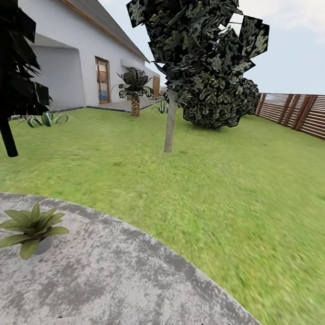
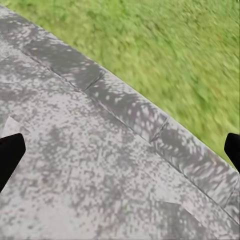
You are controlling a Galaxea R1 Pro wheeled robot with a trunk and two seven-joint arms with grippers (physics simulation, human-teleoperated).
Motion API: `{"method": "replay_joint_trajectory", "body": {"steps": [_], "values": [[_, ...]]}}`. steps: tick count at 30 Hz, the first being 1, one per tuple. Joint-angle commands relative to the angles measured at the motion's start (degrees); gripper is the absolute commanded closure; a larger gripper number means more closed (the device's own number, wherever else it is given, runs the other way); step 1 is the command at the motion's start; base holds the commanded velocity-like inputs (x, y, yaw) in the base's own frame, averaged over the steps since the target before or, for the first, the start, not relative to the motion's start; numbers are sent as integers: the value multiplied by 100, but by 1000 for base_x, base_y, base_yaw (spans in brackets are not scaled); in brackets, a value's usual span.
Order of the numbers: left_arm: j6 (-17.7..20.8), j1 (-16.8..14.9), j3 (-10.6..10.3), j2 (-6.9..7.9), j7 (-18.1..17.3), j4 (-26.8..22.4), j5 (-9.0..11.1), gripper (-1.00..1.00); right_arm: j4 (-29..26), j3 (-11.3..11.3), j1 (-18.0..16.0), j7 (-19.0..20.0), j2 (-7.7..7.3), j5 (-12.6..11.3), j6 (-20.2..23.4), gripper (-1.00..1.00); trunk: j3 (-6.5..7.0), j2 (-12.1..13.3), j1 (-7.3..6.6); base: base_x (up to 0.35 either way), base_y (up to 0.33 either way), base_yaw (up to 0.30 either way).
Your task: Pick up the pesticide atomizer in the garden and spray insectifuge to fully cover both potted plants in the garden.
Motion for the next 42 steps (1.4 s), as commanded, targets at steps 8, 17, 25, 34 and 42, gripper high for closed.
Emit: {"method": "replay_joint_trajectory", "body": {"steps": [8,17,25,34,42], "values": [[-14,-6,48,-4,-43,-3,-20,100,3,-45,-2,-26,0,61,-12,-100,-5,-2,-1,0,0,278],[-6,-5,48,-4,-43,-6,-20,100,3,-45,-2,-26,4,61,-13,-100,6,-2,-1,1,0,278],[0,-5,48,-4,-43,-7,-23,100,3,-45,-1,-26,4,61,-13,-100,27,-2,-1,243,0,278],[-3,-7,49,-4,-43,-7,-20,100,3,-45,-3,-26,3,61,-13,-100,50,-2,-1,339,0,278],[-5,-6,49,-4,-43,-4,-20,100,3,-45,-2,-26,4,61,-13,-100,71,-2,-1,340,0,278]]}}
